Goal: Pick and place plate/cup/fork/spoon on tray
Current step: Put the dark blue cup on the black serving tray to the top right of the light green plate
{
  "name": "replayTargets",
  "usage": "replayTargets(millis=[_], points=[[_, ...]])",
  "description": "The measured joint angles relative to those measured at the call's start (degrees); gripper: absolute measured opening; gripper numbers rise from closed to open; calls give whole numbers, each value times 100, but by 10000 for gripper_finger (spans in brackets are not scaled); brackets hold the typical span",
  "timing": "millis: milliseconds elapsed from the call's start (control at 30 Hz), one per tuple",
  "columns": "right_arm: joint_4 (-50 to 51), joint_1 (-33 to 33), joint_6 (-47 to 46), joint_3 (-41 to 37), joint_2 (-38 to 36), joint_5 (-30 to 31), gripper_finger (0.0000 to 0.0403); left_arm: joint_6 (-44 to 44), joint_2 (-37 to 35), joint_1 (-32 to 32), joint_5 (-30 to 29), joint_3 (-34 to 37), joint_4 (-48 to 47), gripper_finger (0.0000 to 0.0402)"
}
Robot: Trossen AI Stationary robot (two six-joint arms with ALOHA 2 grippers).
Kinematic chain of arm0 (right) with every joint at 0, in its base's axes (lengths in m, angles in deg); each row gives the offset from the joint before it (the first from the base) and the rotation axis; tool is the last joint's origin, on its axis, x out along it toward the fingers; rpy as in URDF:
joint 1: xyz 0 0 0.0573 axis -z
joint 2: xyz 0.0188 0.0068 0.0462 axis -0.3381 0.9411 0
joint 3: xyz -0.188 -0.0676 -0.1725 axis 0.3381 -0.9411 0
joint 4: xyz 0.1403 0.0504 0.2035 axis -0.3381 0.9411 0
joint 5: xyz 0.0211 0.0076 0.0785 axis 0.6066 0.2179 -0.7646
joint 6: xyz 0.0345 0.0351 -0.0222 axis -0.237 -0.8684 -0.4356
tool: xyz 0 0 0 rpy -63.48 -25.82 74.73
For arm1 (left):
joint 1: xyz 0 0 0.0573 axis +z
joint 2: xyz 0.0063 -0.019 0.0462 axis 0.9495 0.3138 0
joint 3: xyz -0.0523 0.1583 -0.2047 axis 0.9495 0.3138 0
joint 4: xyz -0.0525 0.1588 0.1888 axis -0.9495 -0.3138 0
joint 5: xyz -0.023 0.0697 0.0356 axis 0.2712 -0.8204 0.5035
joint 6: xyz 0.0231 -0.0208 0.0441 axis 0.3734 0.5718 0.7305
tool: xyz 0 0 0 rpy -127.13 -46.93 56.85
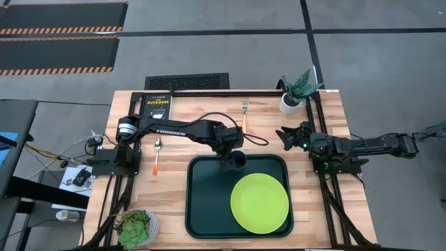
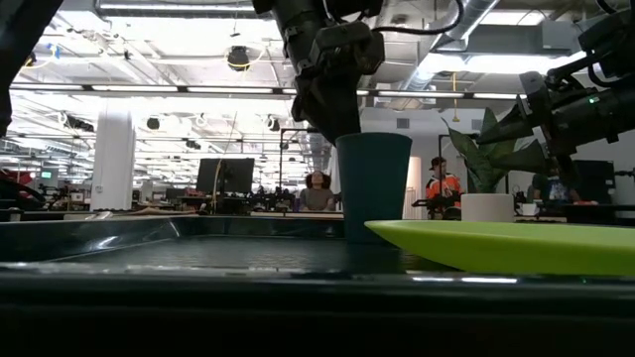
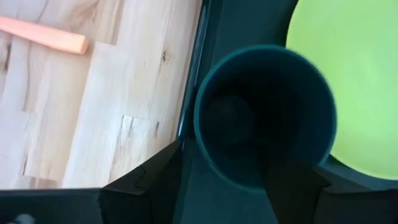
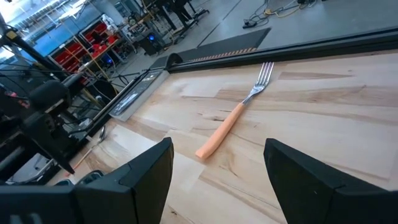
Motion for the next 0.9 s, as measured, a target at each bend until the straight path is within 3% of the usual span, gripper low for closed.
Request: replayTargets(millis=[333,567,733,900], points=[[0,0,74,2,0,0,276,148,-43,6,-123,-707,-358,193],[0,0,92,-1,0,0,276,431,-151,-15,-858,-2155,-1669,193],[2,0,118,-1,0,-18,276,449,-904,-173,-1673,-2946,-2387,193],[11,-7,133,0,0,-141,276,86,-2211,-536,-2788,-2732,-2624,193]])
